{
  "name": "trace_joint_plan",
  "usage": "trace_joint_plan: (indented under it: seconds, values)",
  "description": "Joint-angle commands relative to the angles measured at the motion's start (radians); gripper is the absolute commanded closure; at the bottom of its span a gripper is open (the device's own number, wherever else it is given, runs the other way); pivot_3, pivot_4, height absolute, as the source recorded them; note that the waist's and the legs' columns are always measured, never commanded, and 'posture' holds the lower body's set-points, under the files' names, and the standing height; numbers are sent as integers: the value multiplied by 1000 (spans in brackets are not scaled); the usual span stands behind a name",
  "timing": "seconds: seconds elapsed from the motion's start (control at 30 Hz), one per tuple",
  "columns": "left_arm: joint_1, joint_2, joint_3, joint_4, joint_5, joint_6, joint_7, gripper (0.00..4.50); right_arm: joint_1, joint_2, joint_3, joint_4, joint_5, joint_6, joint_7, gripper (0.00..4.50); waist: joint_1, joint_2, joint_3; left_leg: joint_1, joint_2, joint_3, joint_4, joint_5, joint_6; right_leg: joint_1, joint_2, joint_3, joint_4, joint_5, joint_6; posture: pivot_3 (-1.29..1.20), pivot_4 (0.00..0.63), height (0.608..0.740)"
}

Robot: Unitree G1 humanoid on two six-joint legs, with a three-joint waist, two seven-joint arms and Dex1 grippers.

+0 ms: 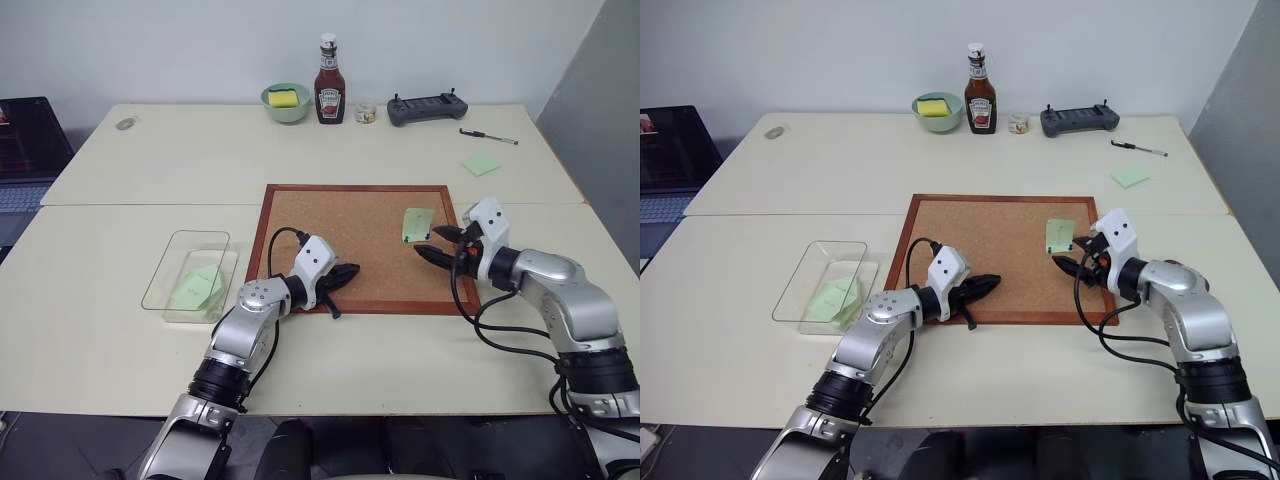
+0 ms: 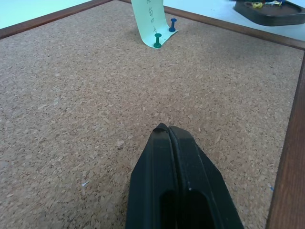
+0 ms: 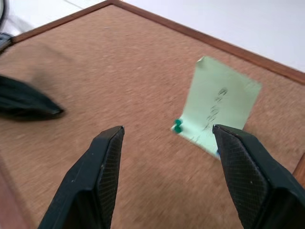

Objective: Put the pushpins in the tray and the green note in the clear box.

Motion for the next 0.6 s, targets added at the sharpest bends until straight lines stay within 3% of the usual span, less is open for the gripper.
trace_joint_plan:
  seconds: [0.03,0.5,0.6]
  values:
    - [27,-2,-23,15,15,17,0,4500,-51,29,19,86,-51,-100,-12,1523,0,0,0,0,0,0,0,0,0,0,0,0,0,0,0,0,150,740]
    - [36,-2,-25,-1,12,24,4,4500,-97,66,18,247,-126,-187,-34,4417,0,0,0,0,0,0,0,0,0,0,0,0,0,0,0,0,150,740]
    - [38,-1,-26,-5,11,26,5,4500,-94,66,13,242,-125,-191,-31,4473,0,0,0,0,0,0,0,0,0,0,0,0,0,0,0,0,150,740]
